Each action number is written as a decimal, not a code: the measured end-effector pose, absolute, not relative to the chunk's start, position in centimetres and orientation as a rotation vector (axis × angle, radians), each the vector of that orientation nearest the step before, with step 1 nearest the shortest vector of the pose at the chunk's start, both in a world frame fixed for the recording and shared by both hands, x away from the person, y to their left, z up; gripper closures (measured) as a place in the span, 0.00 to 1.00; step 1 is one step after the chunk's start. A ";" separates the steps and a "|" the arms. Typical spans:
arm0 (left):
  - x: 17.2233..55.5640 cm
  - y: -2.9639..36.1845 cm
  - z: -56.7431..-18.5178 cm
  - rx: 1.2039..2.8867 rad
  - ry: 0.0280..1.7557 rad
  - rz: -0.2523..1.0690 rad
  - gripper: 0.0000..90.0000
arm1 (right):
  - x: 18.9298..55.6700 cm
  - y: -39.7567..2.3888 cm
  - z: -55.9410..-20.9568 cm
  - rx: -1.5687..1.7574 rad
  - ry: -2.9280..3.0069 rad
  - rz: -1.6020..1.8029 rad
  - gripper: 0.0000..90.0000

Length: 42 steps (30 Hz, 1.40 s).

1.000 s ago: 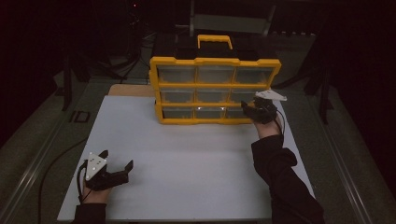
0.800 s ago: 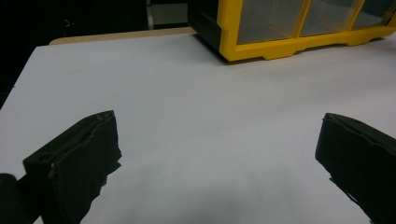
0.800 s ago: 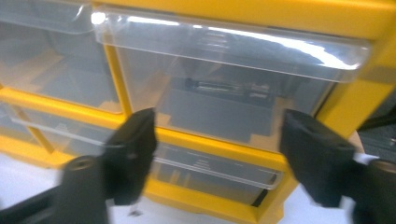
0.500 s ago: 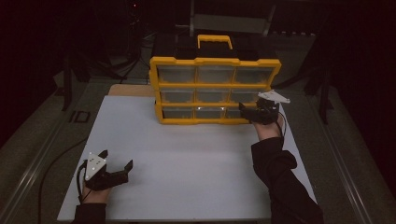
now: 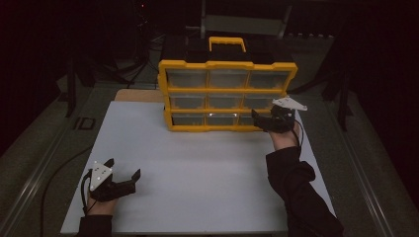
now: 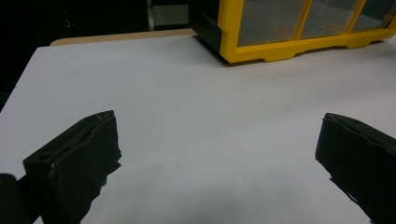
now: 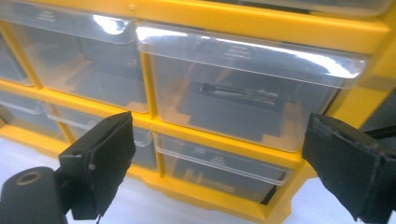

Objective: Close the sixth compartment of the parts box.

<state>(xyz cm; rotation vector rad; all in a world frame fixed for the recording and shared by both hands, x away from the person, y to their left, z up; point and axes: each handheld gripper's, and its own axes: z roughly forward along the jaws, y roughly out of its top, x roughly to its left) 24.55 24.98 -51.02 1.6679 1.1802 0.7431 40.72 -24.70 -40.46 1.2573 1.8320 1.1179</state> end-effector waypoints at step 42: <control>24.4 24.9 -50.9 1.669 1.175 0.746 0.00 | 31.6 -26.7 -39.1 1.114 1.830 1.313 0.11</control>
